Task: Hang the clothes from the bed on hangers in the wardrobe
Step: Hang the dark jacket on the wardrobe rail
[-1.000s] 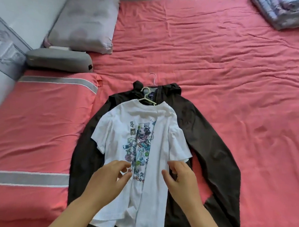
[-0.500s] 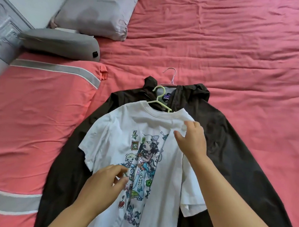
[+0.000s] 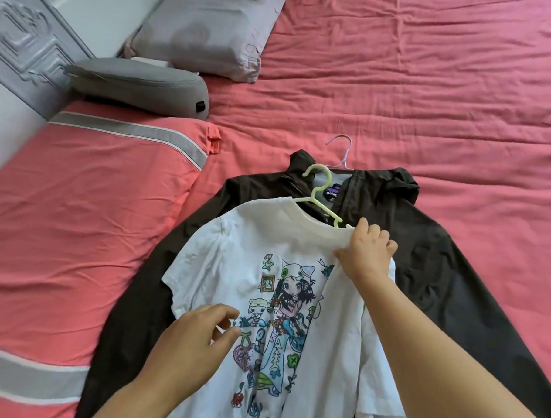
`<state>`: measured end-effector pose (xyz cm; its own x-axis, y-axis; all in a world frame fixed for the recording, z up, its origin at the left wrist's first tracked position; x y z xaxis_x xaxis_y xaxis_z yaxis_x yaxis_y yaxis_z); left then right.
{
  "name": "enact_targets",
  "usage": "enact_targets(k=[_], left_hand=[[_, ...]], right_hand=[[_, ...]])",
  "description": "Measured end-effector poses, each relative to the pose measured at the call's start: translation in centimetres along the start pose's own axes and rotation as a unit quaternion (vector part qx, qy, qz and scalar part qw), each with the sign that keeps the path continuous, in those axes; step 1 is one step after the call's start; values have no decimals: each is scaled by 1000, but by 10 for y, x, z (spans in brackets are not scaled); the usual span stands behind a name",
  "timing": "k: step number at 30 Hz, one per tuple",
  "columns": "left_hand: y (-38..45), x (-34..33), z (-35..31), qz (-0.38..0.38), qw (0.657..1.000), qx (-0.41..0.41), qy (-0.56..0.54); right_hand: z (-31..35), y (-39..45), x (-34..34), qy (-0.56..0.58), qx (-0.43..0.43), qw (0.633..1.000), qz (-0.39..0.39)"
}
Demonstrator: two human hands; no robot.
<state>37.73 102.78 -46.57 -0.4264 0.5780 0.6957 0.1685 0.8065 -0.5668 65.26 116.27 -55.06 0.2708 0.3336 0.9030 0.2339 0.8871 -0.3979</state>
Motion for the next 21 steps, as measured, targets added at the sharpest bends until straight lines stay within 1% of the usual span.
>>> enact_targets(k=[2, 4, 7, 12, 15, 17, 19, 21], left_hand=[[-4, 5, -1, -6, 1000, -3, 0], [-9, 9, -5, -8, 1000, -9, 2], [-20, 18, -11, -5, 1000, -17, 10], [-45, 45, -26, -26, 998, -56, 20], [-64, 68, -33, -59, 994, -86, 26], [-81, 90, -44, -94, 987, -128, 20], [-101, 116, -58, -128, 978, -162, 18], [-126, 144, -75, -171, 962, -213, 23]], right_hand=[[1, -6, 5, 24, -1, 1000, -2], [5, -18, 10, 53, 17, 998, -6], [20, -43, 25, 68, 84, 994, -20], [36, -101, 68, 136, 187, 973, -3], [38, -148, 105, 228, 237, 944, -4], [38, -187, 130, 275, 250, 928, -3], [38, -230, 153, 293, 258, 921, -11], [44, -277, 174, 305, 270, 913, -24]])
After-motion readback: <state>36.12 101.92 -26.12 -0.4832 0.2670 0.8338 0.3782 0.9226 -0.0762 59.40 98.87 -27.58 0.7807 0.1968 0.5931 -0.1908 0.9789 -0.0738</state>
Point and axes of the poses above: each hand's wrist, its own y-axis towards the middle knuckle, its own x-axis out of the back of the hand, z = x × y, the point moved 10 cm from there along y, towards the middle knuckle, and after that the axes turned 13 degrees about z, right-handed, at the moved point
